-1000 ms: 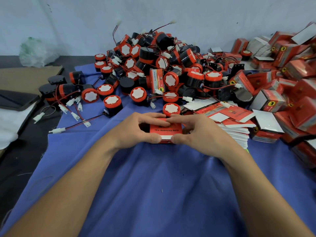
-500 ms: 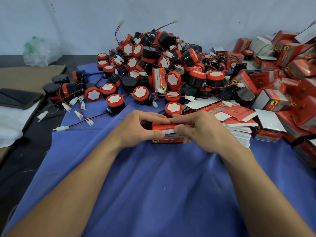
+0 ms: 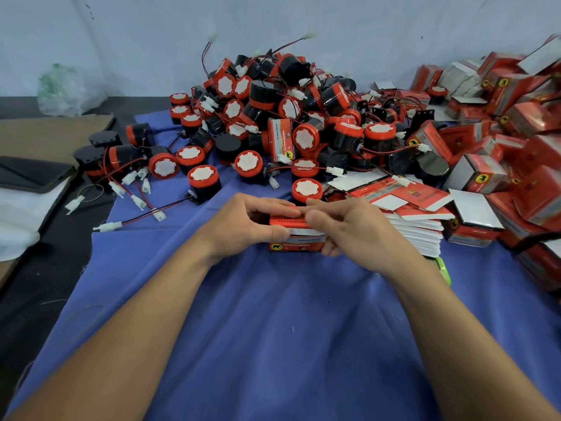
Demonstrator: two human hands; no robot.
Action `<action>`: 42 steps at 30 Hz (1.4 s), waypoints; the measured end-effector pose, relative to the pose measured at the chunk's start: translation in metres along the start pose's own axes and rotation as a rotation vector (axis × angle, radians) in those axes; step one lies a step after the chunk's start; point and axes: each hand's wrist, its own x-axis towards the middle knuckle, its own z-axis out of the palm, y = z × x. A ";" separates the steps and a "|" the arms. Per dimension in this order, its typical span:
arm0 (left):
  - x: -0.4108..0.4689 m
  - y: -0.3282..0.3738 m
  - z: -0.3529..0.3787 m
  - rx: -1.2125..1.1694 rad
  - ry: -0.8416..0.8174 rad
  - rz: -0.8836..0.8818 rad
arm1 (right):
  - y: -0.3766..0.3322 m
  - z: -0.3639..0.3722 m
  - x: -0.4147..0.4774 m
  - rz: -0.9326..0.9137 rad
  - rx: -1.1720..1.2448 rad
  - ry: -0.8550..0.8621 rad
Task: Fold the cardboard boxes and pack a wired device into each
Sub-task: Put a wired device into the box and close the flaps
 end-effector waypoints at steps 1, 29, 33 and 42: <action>-0.001 0.000 0.000 0.008 0.001 -0.002 | 0.000 0.002 0.000 0.007 0.012 0.015; 0.002 0.008 0.026 0.094 0.170 -0.039 | 0.002 0.025 -0.012 -0.086 -0.344 0.075; 0.002 0.021 0.049 0.098 0.288 0.000 | -0.008 0.015 -0.012 -0.091 -0.369 0.053; 0.007 0.038 0.082 -0.268 0.271 -0.033 | 0.007 -0.124 -0.046 0.046 1.221 0.281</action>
